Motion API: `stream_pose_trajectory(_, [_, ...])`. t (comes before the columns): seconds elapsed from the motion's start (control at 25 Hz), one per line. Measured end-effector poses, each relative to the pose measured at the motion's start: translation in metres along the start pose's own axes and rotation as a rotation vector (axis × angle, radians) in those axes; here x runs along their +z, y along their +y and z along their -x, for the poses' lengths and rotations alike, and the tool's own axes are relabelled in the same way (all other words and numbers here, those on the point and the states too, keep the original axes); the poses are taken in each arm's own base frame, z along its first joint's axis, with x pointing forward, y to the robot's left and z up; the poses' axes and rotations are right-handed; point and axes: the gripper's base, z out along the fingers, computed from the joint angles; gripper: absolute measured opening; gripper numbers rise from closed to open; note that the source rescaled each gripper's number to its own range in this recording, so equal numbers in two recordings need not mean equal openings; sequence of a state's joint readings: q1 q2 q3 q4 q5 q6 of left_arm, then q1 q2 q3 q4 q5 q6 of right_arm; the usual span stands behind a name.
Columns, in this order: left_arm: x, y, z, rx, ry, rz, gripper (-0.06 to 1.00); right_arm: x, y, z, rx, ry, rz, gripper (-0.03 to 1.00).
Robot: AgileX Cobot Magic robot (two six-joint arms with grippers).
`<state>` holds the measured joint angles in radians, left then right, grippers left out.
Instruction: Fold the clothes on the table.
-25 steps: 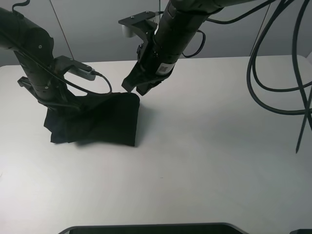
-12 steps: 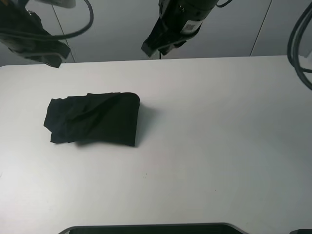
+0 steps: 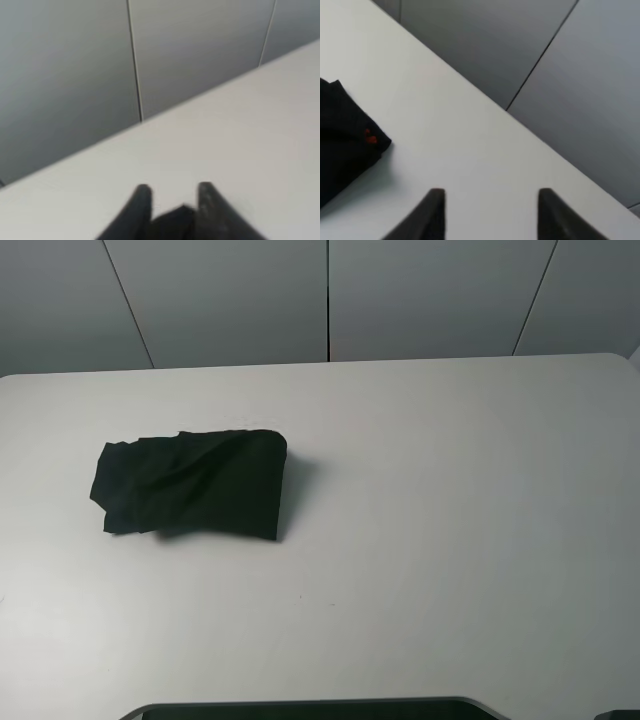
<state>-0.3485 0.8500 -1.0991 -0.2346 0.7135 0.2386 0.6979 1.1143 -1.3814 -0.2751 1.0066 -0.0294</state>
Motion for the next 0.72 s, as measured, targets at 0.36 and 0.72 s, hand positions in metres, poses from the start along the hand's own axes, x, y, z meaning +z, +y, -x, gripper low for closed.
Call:
stream_pose_trajectory(0.36, [-0.079,-0.012,0.003,0.027,-0.259,0.01,0.99,-0.13,-0.032,-0.057,0.087,-0.166,-0.151,0.86])
stream_pose_trajectory(0.72, [-0.111,-0.013,-0.019,0.09,-0.188,0.069,0.99,-0.203,-0.042,-0.11,0.142,-0.36,-0.214,0.86])
